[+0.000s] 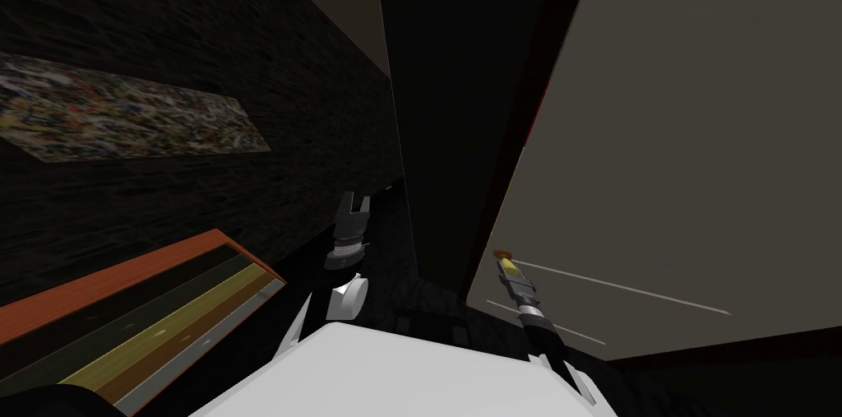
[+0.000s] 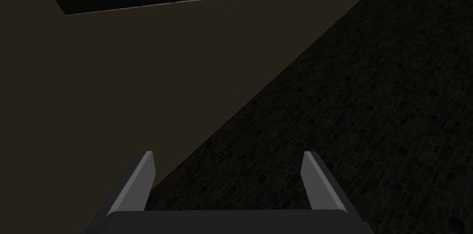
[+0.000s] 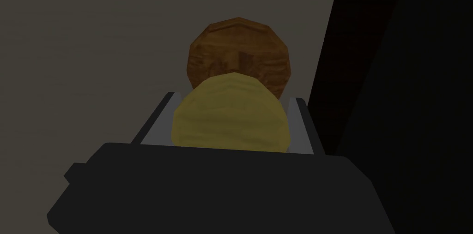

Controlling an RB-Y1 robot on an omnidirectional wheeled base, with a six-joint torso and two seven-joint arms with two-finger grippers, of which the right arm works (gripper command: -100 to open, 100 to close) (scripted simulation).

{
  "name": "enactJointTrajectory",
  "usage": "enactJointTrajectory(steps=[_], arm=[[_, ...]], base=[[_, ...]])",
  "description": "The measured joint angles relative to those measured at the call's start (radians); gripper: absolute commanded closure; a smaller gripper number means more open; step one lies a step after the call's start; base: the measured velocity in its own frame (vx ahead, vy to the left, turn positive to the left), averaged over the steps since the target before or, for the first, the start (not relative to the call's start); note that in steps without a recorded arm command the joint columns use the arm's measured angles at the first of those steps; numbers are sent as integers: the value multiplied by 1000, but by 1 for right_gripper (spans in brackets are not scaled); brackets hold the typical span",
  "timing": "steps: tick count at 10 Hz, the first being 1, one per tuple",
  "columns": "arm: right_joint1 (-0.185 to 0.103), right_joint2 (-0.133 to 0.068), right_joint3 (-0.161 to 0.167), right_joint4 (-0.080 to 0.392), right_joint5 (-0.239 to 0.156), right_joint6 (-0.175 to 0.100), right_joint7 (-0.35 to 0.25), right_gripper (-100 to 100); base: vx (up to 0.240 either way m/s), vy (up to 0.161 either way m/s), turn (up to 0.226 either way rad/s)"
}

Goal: Pull the door open

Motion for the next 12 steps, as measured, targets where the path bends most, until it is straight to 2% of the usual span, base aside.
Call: enactJointTrajectory(steps=[1, 5, 12], arm=[[0, 0, 0, 0, 0, 0, 0, 100], [2, -7, 7, 1, -34, 2, -71, 100], [8, -19, 29, 1, -119, 3, -243, 100]], base=[[-25, -20, 65], [-39, -12, 58], [-53, -15, 75]])
